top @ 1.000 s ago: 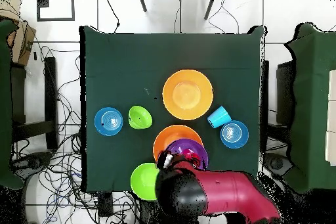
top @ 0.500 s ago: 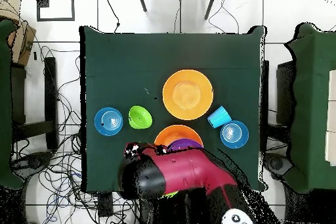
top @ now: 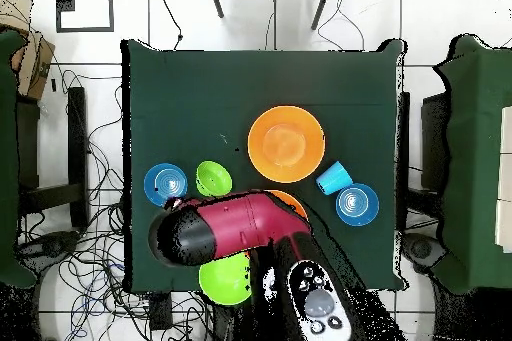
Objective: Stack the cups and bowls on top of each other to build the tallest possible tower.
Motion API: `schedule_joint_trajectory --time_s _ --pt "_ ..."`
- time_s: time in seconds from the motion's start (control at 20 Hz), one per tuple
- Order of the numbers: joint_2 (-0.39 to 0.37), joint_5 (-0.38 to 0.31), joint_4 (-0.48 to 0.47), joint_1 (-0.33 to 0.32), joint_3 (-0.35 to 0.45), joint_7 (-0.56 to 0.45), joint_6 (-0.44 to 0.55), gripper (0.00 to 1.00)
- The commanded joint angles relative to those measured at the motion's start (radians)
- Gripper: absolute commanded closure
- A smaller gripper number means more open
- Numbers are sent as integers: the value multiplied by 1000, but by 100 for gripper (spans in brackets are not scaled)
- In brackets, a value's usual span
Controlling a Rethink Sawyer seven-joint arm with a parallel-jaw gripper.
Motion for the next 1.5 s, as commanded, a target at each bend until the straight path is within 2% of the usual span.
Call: schedule_joint_trajectory --time_s 0.05,0.3,0.65,1.5 --pt "147 -56 -204 107 -153 203 77 0" --pt "165 -14 -256 163 -201 195 110 0" --pt "175 16 -253 198 -242 172 87 0" --pt "130 96 -217 281 -324 170 91 0"
